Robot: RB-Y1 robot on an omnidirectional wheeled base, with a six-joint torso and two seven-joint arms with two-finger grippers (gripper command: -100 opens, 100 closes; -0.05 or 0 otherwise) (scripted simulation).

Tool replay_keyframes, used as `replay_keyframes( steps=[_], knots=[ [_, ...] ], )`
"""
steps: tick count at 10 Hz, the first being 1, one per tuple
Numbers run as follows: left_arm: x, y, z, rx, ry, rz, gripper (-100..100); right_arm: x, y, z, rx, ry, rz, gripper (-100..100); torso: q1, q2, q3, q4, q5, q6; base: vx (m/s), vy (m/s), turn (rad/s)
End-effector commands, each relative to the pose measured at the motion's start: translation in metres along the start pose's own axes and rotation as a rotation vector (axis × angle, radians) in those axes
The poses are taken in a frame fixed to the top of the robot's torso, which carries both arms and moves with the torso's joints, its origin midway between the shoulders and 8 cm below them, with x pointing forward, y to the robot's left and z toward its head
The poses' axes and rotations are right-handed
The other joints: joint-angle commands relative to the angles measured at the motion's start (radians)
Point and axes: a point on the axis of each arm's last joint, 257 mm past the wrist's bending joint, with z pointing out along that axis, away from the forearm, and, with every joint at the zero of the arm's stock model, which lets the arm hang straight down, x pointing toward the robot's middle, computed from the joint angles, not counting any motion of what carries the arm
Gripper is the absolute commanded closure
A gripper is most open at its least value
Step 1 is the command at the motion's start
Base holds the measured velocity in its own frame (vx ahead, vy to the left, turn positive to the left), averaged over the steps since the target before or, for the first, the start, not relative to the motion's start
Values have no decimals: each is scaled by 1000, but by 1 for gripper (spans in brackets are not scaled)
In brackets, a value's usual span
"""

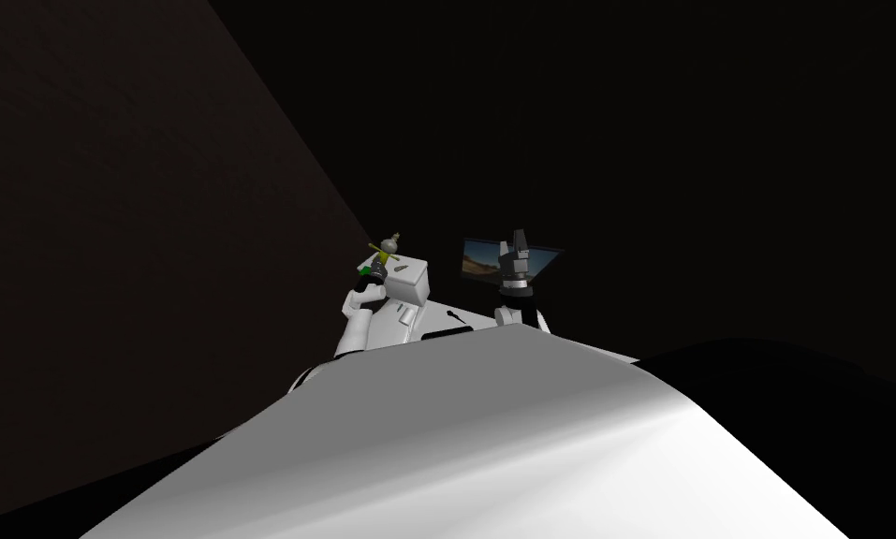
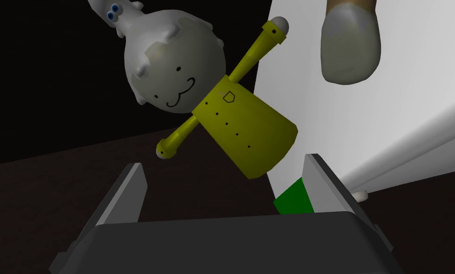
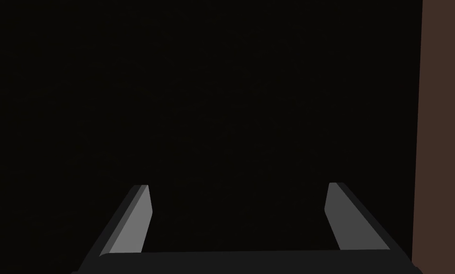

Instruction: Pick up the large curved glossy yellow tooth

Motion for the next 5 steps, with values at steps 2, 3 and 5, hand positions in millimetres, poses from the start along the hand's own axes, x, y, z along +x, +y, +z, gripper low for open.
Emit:
replay_keyframes(
  steps=[2,3,5],
  knots=[
    [-3,9,13,-65,-8,-10,-100,0,0,0,0,0,0,0,0,0,0,0,0,0,-9,2,-1],
    [-3,16,15,-82,-8,-12,-100,0,0,0,0,0,0,0,0,0,0,0,0,0,-12,3,-6],
    [-6,19,24,-129,-15,-22,-100,0,0,0,0,0,0,0,0,0,0,0,0,0,-7,1,-1]
  ],
)
